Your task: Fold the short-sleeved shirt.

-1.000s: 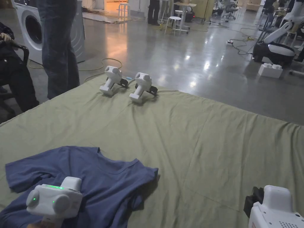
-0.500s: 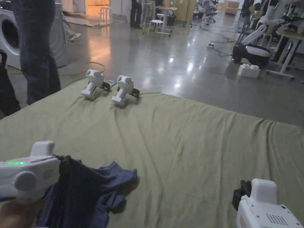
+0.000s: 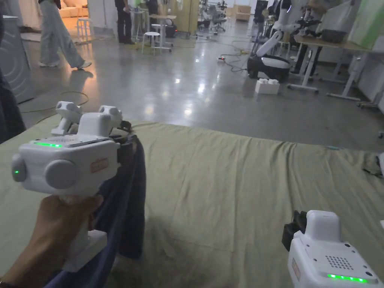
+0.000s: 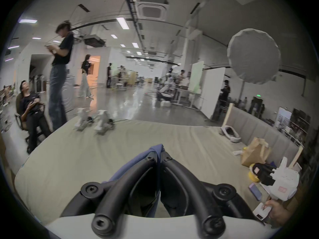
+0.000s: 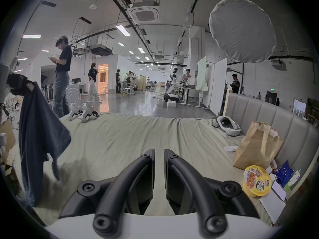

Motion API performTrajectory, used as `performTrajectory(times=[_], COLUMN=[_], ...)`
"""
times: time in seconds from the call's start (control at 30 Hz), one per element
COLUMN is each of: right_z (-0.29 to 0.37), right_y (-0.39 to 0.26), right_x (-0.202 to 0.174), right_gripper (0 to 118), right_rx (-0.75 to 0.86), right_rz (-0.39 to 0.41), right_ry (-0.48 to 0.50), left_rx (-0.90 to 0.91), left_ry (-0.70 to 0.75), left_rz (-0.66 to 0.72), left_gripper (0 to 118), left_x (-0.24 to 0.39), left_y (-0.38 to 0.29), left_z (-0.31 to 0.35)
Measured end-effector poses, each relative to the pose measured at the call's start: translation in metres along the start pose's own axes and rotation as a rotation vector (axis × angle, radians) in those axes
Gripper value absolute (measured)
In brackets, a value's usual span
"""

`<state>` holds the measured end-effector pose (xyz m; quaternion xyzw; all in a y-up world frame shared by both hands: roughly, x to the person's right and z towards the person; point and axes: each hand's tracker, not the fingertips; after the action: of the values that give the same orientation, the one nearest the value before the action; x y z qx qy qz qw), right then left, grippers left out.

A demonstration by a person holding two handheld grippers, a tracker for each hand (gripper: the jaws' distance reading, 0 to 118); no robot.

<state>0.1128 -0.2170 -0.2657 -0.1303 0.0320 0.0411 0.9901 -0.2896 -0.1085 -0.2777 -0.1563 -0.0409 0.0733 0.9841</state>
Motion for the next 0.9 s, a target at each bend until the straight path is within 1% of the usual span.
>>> performTrajectory(times=[0.1, 0.2, 0.23, 0.3, 0.4, 0.47, 0.6, 0.73, 0.77, 0.83, 0.87, 0.9], right_z=[0.007, 0.012, 0.013, 0.017, 0.021, 0.023, 0.025, 0.025, 0.024, 0.024, 0.023, 0.023], right_y=[-0.001, -0.004, -0.006, -0.009, -0.014, -0.018, -0.025, -0.029, -0.029, -0.029, -0.029, -0.027], right_x=[0.019, 0.038, 0.044, 0.056, 0.071, 0.078, 0.087, 0.088, 0.087, 0.082, 0.080, 0.077], right_gripper=[14, 14, 14, 14, 14, 14, 14, 14, 14, 14, 14, 14], right_rx=[0.008, 0.009, 0.009, 0.006, -0.006, -0.013, -0.034, -0.057, -0.061, -0.064, -0.063, -0.061], right_rz=[-0.008, -0.007, -0.009, -0.016, -0.025, -0.025, -0.032, -0.045, -0.045, -0.044, -0.042, -0.040], right_ry=[-0.034, -0.065, -0.077, -0.099, -0.128, -0.137, -0.153, -0.152, -0.150, -0.140, -0.131, -0.124], left_rx=[-0.017, -0.042, -0.050, -0.080, -0.119, -0.165, -0.235, -0.270, -0.273, -0.277, -0.274, -0.248], left_ry=[-0.098, -0.179, -0.204, -0.277, -0.332, -0.357, -0.376, -0.376, -0.372, -0.361, -0.368, -0.365], left_rz=[-0.026, -0.033, -0.030, -0.020, -0.055, -0.050, -0.053, -0.062, -0.065, -0.059, -0.044, -0.029], left_gripper=[5, 5, 5, 5, 5, 5, 5, 5, 10, 60, 72, 71], left_x=[0.054, 0.115, 0.116, 0.144, 0.176, 0.193, 0.206, 0.208, 0.207, 0.199, 0.193, 0.190], left_y=[0.001, -0.015, -0.017, -0.031, -0.058, -0.079, -0.119, -0.138, -0.139, -0.136, -0.135, -0.129], left_z=[-0.022, -0.038, -0.050, -0.059, -0.073, -0.080, -0.090, -0.091, -0.090, -0.087, -0.083, -0.079])
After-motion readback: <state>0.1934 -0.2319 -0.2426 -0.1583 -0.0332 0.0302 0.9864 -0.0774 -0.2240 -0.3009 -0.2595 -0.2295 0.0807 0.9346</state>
